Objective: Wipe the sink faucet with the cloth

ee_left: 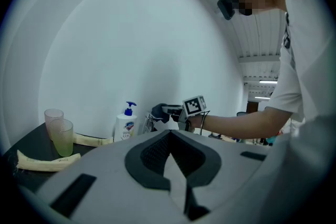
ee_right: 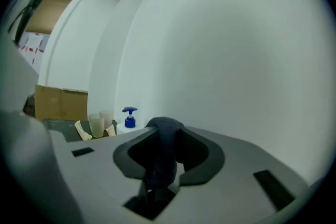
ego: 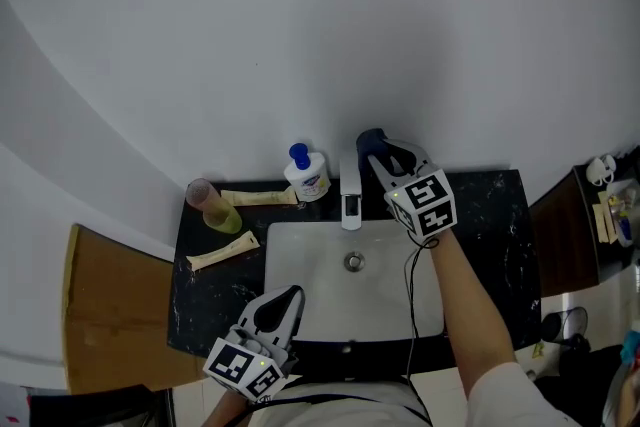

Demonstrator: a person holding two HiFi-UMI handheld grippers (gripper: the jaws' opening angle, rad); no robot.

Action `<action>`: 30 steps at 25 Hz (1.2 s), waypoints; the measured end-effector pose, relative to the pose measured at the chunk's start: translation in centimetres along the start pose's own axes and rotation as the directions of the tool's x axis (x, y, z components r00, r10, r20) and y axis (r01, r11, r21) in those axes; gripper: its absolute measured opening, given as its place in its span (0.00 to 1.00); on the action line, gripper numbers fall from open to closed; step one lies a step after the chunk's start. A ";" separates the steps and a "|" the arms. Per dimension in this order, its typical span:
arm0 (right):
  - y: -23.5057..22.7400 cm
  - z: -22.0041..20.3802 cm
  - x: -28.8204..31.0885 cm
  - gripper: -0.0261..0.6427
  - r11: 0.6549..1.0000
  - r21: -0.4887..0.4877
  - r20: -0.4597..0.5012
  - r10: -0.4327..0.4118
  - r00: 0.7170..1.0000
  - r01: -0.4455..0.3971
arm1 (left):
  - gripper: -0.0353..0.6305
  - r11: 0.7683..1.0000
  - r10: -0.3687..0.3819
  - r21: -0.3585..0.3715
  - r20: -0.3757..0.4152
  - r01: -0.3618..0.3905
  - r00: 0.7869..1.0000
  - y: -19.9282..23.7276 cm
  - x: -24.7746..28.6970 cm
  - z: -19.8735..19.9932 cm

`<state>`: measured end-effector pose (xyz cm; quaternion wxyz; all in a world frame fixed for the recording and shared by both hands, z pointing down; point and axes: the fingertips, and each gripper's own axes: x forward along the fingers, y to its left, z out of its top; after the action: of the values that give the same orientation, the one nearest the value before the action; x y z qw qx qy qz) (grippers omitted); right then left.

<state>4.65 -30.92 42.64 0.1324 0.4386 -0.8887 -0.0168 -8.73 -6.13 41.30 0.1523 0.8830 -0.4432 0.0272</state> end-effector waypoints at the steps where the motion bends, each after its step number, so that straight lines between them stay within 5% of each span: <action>1: 0.0 0.8 -0.1 0.20 1.000 -0.018 0.009 0.000 1.000 0.000 | 0.06 1.000 -0.004 0.000 0.002 0.004 1.000 -0.1 0.1 0.1; 4: -0.3 0.5 -0.6 0.20 0.998 -0.061 -0.021 -0.025 0.999 0.023 | 0.06 1.000 -0.012 -0.001 0.007 0.012 1.000 -0.5 0.0 0.3; 13: 0.1 -6.9 -5.7 0.20 0.988 0.094 -0.127 -0.108 0.986 0.121 | 0.06 1.000 -0.028 -0.009 0.023 0.028 0.999 -0.5 -1.0 0.0; 21: 4.5 -14.4 -4.3 0.20 0.971 0.230 -0.269 -0.004 0.963 0.068 | 0.06 0.999 -0.038 -0.013 0.026 0.038 0.999 -0.7 -2.0 -0.2; 30: 5.1 -12.1 -0.5 0.20 0.813 0.571 -0.009 0.140 0.990 -0.110 | 0.06 1.000 0.017 0.003 0.023 -0.017 1.000 0.8 -4.1 -0.7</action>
<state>3.99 -26.31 54.90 0.0186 0.3990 -0.8764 0.2690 -11.81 -3.26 41.39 0.1455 0.8798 -0.4522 0.0188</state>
